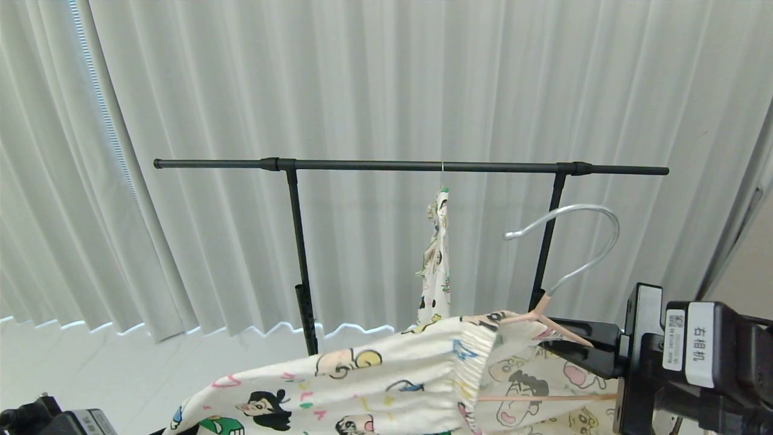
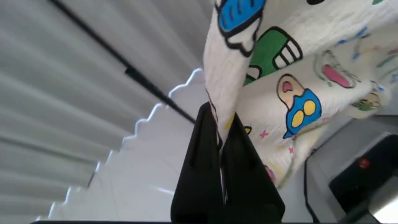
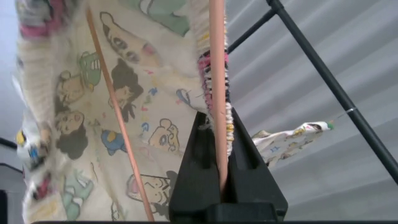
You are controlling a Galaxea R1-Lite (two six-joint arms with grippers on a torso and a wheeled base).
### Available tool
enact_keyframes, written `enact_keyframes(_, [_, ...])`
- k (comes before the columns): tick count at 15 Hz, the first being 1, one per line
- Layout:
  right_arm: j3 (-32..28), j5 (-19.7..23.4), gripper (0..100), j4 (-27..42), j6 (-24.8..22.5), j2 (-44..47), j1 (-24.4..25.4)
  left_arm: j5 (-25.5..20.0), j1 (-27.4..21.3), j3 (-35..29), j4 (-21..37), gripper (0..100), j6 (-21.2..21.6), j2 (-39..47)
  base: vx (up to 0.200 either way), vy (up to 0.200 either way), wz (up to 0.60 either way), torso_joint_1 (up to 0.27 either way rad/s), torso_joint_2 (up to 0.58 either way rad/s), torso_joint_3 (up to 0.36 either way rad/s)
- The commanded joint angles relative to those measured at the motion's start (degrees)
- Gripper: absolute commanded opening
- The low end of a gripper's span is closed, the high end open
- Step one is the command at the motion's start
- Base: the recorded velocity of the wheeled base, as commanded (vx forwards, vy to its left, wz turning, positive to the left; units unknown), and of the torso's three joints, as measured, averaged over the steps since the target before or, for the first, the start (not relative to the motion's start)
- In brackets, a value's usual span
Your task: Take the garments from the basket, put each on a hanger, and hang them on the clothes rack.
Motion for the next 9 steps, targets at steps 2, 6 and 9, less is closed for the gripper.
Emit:
enact_keyframes(2, [-0.3, -0.1, 0, 0.0, 1.8, -0.6, -0.7, 0.2, 8.0, 0.8, 0.1, 0, 1.1, 0.2, 0.000, 0.000, 0.00, 0.000, 0.00, 0.000])
enact_keyframes(6, [-0.4, -0.2, 0, 0.0, 2.7, -0.6, -0.7, 0.2, 8.0, 0.7, 0.1, 0, 3.8, 0.2, 0.000, 0.000, 0.00, 0.000, 0.00, 0.000])
enact_keyframes(9, [-0.4, -0.5, 0, 0.0, 2.7, -0.7, -0.8, 0.0, 7.9, 0.2, 0.0, 0, 3.7, -0.3, 0.000, 0.000, 0.00, 0.000, 0.00, 0.000])
